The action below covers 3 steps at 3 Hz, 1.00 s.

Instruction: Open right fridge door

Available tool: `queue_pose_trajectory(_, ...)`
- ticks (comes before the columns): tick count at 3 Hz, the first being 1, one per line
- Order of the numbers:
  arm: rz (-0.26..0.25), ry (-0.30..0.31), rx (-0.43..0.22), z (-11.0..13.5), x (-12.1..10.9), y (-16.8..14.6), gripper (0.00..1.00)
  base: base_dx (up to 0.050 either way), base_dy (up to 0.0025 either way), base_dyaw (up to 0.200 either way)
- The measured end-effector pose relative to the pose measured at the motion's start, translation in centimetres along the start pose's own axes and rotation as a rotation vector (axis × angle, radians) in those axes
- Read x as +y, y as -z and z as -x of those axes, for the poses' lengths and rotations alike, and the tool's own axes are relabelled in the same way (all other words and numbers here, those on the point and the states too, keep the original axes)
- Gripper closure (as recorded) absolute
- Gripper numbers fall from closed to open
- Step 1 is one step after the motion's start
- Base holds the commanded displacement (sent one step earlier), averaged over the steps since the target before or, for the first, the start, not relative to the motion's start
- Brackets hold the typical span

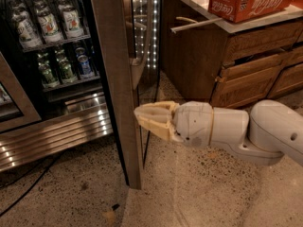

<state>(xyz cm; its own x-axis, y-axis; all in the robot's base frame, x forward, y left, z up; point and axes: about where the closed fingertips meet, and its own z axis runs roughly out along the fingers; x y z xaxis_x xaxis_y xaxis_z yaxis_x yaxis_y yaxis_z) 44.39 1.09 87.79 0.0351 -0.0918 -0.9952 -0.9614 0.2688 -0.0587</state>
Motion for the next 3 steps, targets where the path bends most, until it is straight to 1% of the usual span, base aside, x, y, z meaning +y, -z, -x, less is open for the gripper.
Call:
queue_pose_trajectory(1,0.120,0.116,-0.041,-1.32,12.17,0.75,1.00,0.000,0.00000,0.000)
queue_pose_trajectory(2,0.120,0.116,-0.041,-1.32,12.17,0.75,1.00,0.000,0.00000,0.000)
queue_pose_trajectory(3,0.121,0.116,-0.041,-1.32,12.18,0.74,0.82,0.000,0.00000,0.000)
